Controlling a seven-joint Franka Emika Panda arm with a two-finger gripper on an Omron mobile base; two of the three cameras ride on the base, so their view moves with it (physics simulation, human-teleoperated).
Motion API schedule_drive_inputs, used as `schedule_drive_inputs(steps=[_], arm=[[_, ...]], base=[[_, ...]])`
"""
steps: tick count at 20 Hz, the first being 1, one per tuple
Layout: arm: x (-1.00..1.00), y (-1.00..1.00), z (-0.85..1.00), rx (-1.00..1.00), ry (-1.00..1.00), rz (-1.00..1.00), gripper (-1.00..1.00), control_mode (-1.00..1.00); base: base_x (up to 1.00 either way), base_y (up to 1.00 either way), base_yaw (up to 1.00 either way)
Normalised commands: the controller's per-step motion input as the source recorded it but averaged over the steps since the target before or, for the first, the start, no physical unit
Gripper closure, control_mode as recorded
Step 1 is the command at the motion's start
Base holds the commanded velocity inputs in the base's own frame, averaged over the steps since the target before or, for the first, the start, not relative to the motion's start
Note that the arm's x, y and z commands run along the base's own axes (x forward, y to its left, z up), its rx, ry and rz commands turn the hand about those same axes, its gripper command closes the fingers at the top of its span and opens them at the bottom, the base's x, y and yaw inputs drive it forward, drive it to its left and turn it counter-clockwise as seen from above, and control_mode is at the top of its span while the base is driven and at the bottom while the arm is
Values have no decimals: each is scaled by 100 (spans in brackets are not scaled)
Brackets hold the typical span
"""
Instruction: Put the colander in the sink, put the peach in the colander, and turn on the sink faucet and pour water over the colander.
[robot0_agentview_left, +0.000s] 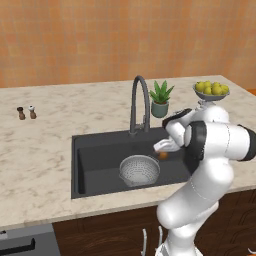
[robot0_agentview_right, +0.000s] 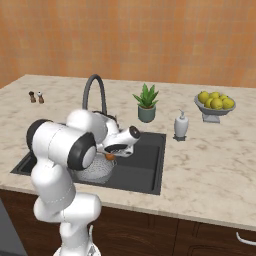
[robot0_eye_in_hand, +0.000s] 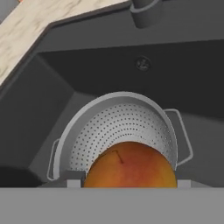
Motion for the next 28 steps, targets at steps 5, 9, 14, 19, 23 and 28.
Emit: schedule_drive_inputs(steps=[5,9,14,19,23,28], arm=[[19,7,-26,0,0,-11,100,-100],[5,4,-27,0,0,-1,100,-100],[6,1,-11,-1,0,0,100,-100],[1,16,-17,-9,-6,0,100,-100],[7,18,-22,-9,-14,0,100,-100],[6,9,-20,-8,-24,1,100,-100]], base=[[0,0,0],[0,0,0],[0,0,0],[0,0,0],[0,0,0],[0,0,0]])
